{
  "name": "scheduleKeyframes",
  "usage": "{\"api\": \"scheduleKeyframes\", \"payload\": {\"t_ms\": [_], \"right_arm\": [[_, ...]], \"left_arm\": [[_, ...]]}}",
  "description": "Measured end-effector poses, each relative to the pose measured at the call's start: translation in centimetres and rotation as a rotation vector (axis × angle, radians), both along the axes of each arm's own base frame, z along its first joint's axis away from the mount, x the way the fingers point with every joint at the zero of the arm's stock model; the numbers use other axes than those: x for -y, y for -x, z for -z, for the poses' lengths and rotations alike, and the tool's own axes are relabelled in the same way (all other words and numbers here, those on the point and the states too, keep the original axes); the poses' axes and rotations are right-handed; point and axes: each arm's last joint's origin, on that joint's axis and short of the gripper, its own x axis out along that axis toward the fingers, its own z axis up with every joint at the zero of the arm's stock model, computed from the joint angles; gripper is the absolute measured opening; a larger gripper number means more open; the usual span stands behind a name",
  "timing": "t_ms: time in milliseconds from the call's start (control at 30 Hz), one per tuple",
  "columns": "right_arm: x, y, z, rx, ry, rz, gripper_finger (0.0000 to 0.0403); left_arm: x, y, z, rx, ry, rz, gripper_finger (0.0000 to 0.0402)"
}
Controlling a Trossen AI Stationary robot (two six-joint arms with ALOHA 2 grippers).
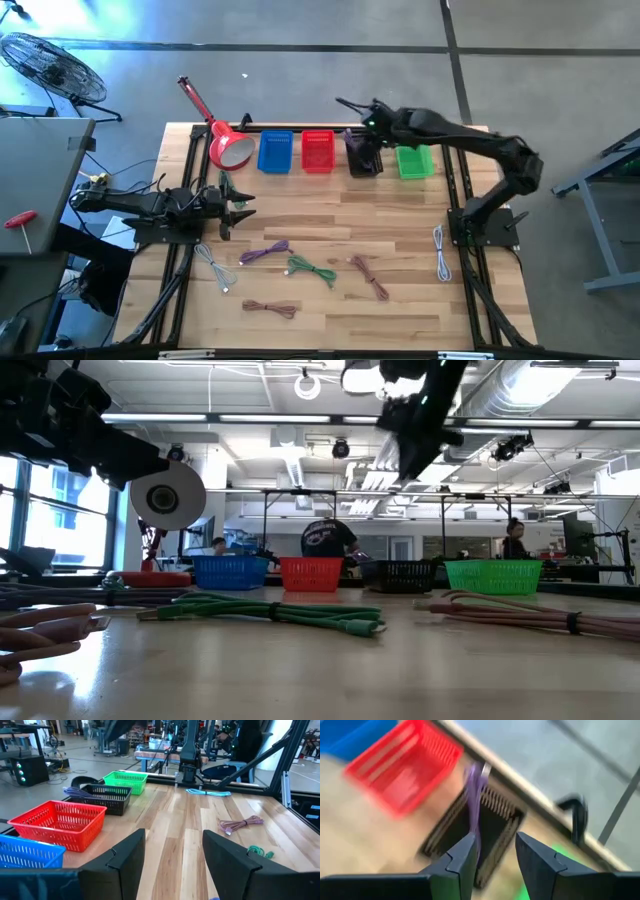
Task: Pick & Place USB Port
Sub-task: Put the right blue charger cable into the blue bin
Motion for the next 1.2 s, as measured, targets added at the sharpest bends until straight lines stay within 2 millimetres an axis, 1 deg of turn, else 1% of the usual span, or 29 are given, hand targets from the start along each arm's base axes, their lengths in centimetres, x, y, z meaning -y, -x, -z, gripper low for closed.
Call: {"api": "scheduleKeyframes", "payload": {"t_ms": [67,167,267,367,467,533,667,767,867,967,1100,1200], "right_arm": [[-1.7,1.7,-1.8,-0.026,-0.087,0.018,0.0129],[-4.3,4.3,-3.4,-0.068,-0.207,0.101,0.0129],[-6.9,6.6,-4.0,-0.086,-0.320,0.206,0.0129],[-9.4,8.1,-3.4,-0.102,-0.415,0.264,0.0129],[-11.6,8.8,-1.9,-0.111,-0.500,0.274,0.0129],[-12.9,9.2,-0.6,-0.138,-0.548,0.292,0.0129],[-15.2,9.8,3.1,-0.267,-0.633,0.322,0.0129],[-16.6,10.4,5.9,-0.363,-0.698,0.357,0.0129],[-17.6,11.0,8.6,-0.422,-0.762,0.388,0.0129],[-18.2,11.6,10.7,-0.468,-0.813,0.404,0.0129],[-18.5,12.3,13.1,-0.488,-0.829,0.405,0.0129],[-18.5,12.4,14.3,-0.471,-0.849,0.407,0.0129]], "left_arm": [[0.0,0.0,0.1,-0.006,-0.001,0.000,0.0195],[0.0,0.0,0.1,-0.007,-0.001,0.000,0.0195],[0.0,0.0,0.1,-0.009,-0.001,0.000,0.0195],[0.0,0.0,0.1,-0.010,-0.001,0.001,0.0195],[0.0,0.0,0.1,-0.009,0.012,0.001,0.0195],[0.0,0.0,0.1,-0.008,0.024,0.001,0.0195],[0.0,0.0,0.1,-0.008,0.024,0.001,0.0195],[0.0,0.0,0.1,-0.008,0.024,0.000,0.0195],[0.0,0.0,0.1,-0.006,0.025,0.000,0.0195],[0.0,0.0,0.1,-0.005,0.025,0.000,0.0195],[0.0,0.0,0.1,-0.005,0.025,-0.001,0.0195],[0.0,0.0,0.1,-0.005,0.025,-0.001,0.0195]]}}
